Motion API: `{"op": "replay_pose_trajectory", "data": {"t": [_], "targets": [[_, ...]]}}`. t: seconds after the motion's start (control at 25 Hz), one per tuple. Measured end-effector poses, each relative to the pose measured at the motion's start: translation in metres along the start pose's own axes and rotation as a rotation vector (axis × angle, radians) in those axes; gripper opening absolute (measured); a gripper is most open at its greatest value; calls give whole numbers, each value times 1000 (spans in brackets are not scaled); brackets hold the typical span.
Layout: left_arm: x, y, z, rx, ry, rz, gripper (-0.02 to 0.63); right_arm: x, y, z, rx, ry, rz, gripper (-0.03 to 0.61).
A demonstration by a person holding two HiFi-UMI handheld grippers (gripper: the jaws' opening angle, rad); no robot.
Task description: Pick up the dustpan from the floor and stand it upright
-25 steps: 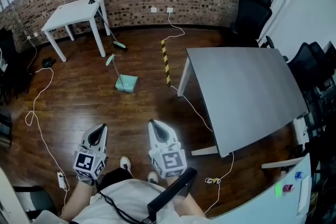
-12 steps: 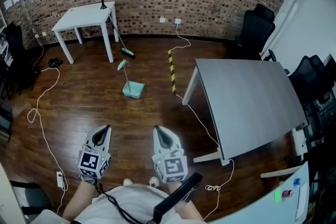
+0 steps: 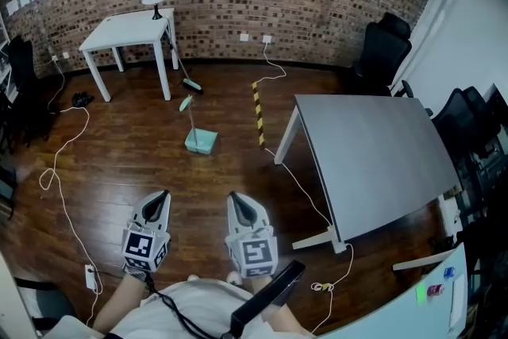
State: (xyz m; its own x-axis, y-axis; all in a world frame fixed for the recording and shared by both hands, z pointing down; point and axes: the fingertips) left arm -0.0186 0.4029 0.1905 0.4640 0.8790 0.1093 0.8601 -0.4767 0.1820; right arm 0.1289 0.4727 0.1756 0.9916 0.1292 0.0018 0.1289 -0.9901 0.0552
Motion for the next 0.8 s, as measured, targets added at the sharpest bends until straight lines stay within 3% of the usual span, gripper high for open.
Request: {"op": "replay_pose_trajectory", "data": {"t": [0.8], "targets": [[6,-19,3,19,1,-6,-11,-6,-14,6,-5,17,-38,-20]]}}
Point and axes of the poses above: the fingertips, and each gripper's own axes: y forward along the fingers, x to its right, z out of its top, and after that the axes turned 11 degrees about -z, right-handed
